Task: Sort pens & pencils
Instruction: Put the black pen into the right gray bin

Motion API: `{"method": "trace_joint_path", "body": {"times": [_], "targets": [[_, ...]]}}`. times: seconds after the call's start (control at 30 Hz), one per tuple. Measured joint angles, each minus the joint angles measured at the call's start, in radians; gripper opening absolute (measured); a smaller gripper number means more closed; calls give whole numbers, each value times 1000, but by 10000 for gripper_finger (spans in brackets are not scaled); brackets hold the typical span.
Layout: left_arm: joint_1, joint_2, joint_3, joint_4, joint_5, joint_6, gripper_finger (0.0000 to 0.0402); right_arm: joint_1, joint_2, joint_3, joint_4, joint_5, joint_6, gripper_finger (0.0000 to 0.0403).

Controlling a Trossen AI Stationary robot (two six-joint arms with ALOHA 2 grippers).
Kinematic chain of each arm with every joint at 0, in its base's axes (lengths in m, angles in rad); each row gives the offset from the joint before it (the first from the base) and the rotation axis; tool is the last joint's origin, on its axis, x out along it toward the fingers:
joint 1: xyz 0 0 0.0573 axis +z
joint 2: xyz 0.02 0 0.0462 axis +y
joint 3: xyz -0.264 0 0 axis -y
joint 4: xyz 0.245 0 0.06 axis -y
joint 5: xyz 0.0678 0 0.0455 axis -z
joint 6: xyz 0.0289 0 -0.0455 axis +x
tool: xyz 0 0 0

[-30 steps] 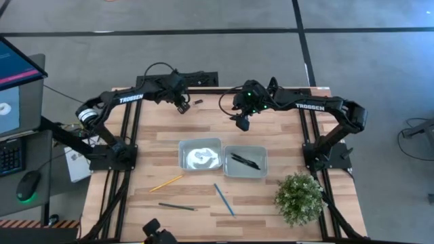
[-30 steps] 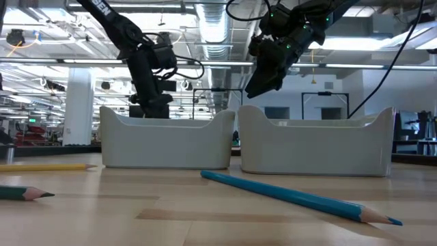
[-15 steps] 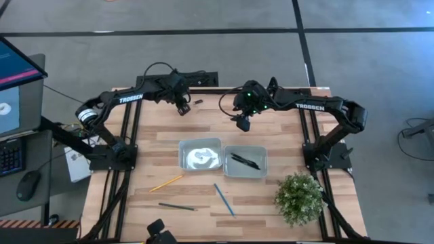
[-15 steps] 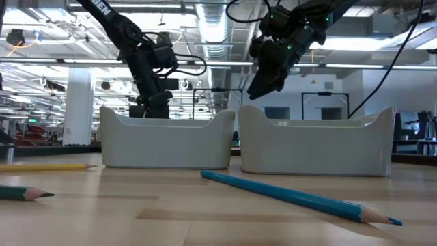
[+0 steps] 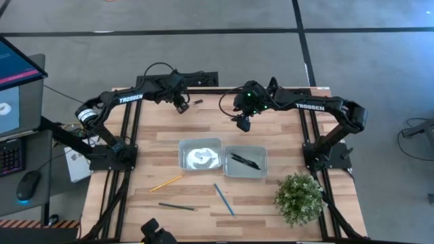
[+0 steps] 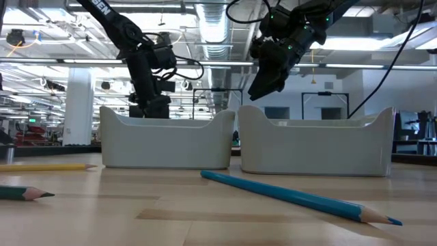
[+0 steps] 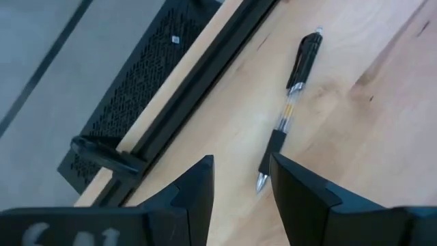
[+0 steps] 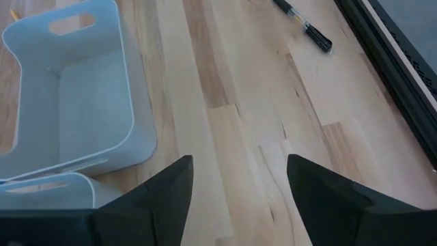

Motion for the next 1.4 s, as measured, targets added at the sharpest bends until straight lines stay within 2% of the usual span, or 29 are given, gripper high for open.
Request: {"method": "trace_joint_path", "body": {"times": [0.13,0.3,0.63,1.07,1.4], "targets": [[3,0,0,1,10,27,135,0,0,0,-9,0,0,260],[28,0,0,2,119,32,135,0,0,0,-10,0,0,260],[61,3,0,-2,194,11,135,0,0,0,-9,0,7,260],[59,153,0,59,176,59,135,27,0,0,-9,0,18,260],[63,186,1,82,175,58,135,56,0,0,-13,-1,18,260]]}}
